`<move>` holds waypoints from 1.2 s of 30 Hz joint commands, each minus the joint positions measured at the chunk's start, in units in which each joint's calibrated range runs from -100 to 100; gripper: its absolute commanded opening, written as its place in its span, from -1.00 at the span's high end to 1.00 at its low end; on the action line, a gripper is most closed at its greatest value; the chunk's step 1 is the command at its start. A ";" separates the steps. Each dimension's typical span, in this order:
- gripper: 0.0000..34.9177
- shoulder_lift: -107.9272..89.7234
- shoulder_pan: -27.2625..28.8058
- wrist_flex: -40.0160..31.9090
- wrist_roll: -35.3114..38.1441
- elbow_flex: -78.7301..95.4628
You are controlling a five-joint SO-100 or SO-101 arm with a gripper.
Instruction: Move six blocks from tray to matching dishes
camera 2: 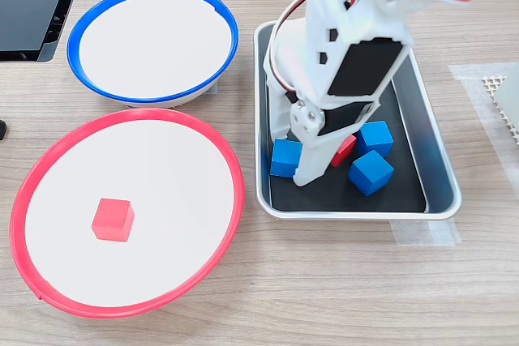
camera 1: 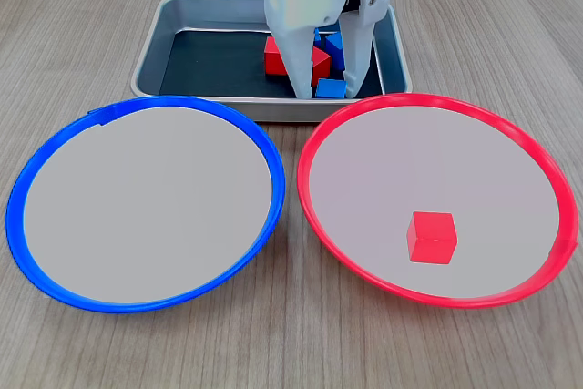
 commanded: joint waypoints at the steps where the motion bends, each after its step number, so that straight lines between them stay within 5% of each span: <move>1: 0.23 -0.30 0.08 -1.93 -6.89 -0.56; 7: 0.31 -0.38 1.78 -0.86 -11.77 1.17; 10: 0.98 -0.64 2.25 0.05 -11.62 1.80; 13: 0.99 -1.49 2.25 3.68 -11.87 0.07; 16: 0.99 -3.37 3.00 19.03 -13.48 -9.76; 17: 0.99 -3.88 3.66 29.11 -17.34 -18.59; 19: 1.00 -3.11 4.98 34.64 -25.40 -29.60; 24: 1.00 7.80 15.24 31.17 -37.31 -49.54; 31: 0.99 21.53 23.33 12.60 -37.66 -52.73; 32: 0.95 22.30 23.42 10.78 -36.19 -51.54; 33: 0.64 22.73 23.52 8.96 -35.31 -50.27; 34: 0.10 22.98 23.61 7.64 -33.99 -48.99; 36: -0.21 22.73 23.61 5.66 -32.58 -46.99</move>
